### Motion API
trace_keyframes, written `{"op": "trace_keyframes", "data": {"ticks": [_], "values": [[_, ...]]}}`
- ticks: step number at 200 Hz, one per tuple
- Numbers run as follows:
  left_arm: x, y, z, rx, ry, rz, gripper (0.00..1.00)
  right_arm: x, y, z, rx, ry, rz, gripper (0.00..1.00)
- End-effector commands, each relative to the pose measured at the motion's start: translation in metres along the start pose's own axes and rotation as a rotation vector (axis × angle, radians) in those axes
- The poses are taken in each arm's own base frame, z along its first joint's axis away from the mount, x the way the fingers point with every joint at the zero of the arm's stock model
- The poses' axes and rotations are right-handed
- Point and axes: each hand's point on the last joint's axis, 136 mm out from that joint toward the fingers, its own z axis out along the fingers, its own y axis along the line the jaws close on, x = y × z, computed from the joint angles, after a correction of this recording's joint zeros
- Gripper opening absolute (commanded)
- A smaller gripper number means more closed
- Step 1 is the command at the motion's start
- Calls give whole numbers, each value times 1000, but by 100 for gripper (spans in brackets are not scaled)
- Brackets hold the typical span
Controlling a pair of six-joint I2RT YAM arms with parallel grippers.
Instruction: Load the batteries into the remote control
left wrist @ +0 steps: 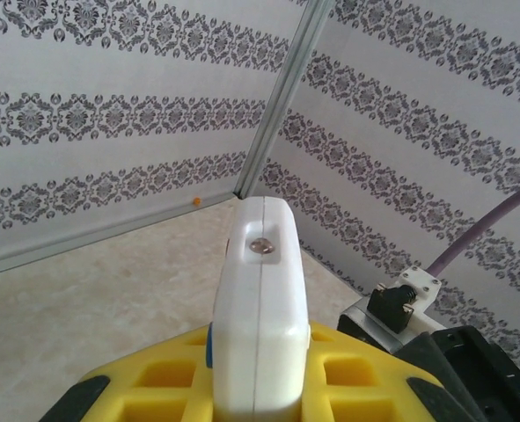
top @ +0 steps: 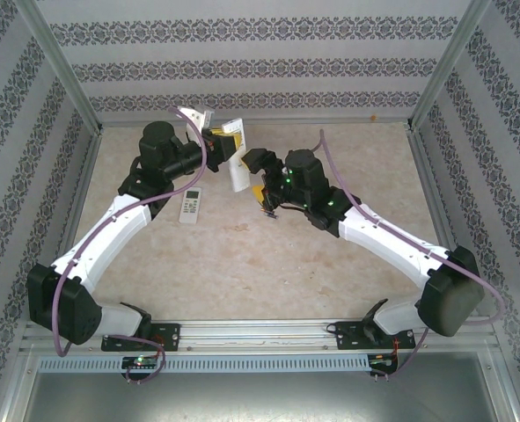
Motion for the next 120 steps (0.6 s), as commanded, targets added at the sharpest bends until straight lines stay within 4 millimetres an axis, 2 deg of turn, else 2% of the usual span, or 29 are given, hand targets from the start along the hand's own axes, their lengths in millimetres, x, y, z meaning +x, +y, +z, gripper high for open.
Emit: {"op": "trace_keyframes", "data": {"ticks": [1,41,82,120], "values": [[-23,-18,0,50,-72,21,0,6,6,2,-11,21,47,92],[-26,-18,0,41,-86,9,0,10,0,3,5,37,41,85],[-35,-19,2,47,-117,-16,0,10,-21,3,40,26,60,78],[-35,-24,2,69,-118,-15,0,6,-32,2,62,12,68,81]]}}
